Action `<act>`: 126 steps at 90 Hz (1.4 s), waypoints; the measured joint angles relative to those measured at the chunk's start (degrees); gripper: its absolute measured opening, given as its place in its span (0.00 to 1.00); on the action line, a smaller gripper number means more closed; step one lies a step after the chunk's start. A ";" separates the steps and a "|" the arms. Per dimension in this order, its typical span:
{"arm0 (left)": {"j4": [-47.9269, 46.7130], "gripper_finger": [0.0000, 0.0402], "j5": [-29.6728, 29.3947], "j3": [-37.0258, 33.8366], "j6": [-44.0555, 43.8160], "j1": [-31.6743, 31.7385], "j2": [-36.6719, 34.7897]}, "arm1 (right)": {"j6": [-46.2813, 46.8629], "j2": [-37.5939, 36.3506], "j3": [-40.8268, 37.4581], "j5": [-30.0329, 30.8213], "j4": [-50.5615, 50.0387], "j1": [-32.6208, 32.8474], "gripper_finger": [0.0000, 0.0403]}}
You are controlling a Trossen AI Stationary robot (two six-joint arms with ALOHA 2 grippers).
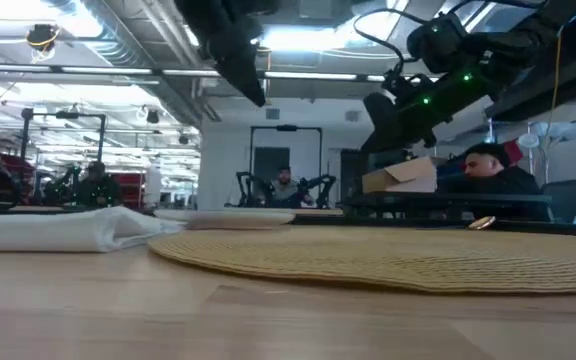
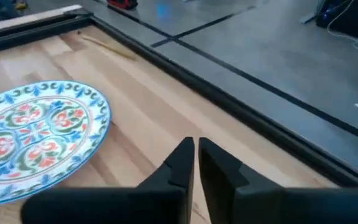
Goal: Set table place
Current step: Put the blue patterned plate on the brown place mat
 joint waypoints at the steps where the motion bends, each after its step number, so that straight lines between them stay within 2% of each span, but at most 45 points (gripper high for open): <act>1: -0.01 0.00 0.00 0.00 -0.01 0.00 0.03 | 0.01 0.00 0.00 -0.15 -0.12 0.00 0.02; 14: -0.23 0.00 0.00 0.07 -0.57 0.40 0.02 | 0.01 0.00 0.00 -1.91 -0.80 0.00 0.01; 40: -6.25 0.00 0.05 -3.15 -7.72 4.66 0.00 | 0.02 0.00 0.00 -17.29 -0.06 0.00 0.01; 55: -5.67 0.00 5.05 -6.81 -9.06 8.00 0.02 | 0.27 0.02 0.00 -18.72 -0.82 0.02 0.01; 67: -1.57 0.00 7.30 -9.65 -9.21 9.42 -0.62 | 0.57 0.02 0.00 -18.78 -2.05 0.02 0.01; 82: 7.37 0.00 14.14 -13.36 -8.76 11.42 -2.99 | 0.61 0.02 0.02 -18.86 -3.03 0.02 0.01; 102: 20.06 0.00 24.04 -20.95 -8.24 14.95 -7.68 | 0.76 0.04 0.02 -21.88 -4.16 0.04 0.01; 116: 36.76 0.00 32.17 -30.20 -10.81 17.35 -12.04 | 0.74 0.86 0.04 -22.90 -5.01 0.02 0.02; 126: 47.55 0.00 36.27 -37.20 -15.44 19.39 -14.43 | 0.98 2.77 0.04 -23.80 -4.76 0.04 0.09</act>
